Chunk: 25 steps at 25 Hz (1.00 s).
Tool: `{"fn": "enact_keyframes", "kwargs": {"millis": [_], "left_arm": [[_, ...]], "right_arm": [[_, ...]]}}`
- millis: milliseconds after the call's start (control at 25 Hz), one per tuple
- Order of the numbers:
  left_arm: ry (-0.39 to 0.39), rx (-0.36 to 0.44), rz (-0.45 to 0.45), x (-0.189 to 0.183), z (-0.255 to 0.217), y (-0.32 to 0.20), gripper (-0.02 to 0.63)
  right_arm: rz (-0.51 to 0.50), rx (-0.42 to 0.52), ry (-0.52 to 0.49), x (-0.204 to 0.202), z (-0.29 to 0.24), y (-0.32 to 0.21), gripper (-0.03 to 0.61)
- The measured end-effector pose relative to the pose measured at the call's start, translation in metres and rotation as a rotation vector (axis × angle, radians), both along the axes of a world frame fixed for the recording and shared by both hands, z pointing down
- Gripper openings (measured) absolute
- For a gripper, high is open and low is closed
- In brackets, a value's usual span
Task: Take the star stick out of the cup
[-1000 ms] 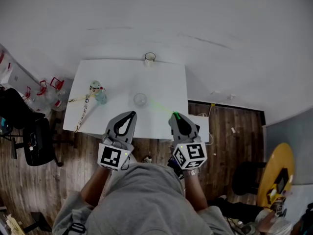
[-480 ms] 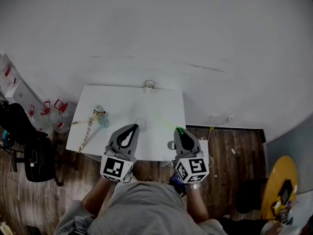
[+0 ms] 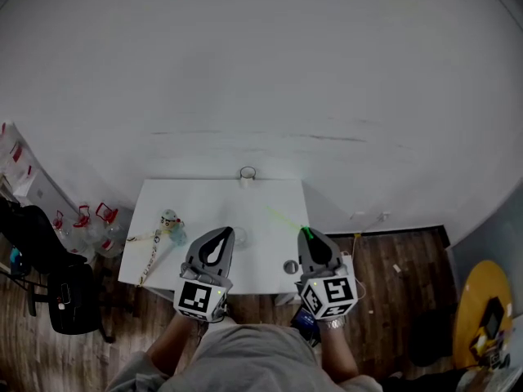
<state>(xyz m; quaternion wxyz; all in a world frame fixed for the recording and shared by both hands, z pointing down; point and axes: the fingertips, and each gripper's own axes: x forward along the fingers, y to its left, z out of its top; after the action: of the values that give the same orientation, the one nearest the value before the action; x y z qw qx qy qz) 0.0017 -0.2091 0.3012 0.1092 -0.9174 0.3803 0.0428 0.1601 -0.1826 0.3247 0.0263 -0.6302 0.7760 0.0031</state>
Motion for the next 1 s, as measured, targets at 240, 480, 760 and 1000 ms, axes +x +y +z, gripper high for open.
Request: {"fn": "enact_keyframes", "kwargs": {"millis": [240,480,760,1000], "left_arm": [[0.02,-0.012,-0.009,-0.001,-0.005,-0.001,0.032],[0.01,0.004,-0.017,-0.006,0.002,-0.002,0.032],[0.005,-0.007,-0.006,-0.006,0.009,0.0,0.032],[-0.002,-0.001,0.001,-0.005,0.01,-0.001,0.032]], "right_arm": [[-0.003,0.024,0.014,-0.003,-0.013,0.0,0.044],[0.009,0.02,0.016,-0.004,-0.014,0.003,0.044],[0.006,0.024,0.018,-0.01,-0.012,0.004,0.044],[0.005,0.044,0.015,-0.012,-0.017,0.004,0.044]]}}
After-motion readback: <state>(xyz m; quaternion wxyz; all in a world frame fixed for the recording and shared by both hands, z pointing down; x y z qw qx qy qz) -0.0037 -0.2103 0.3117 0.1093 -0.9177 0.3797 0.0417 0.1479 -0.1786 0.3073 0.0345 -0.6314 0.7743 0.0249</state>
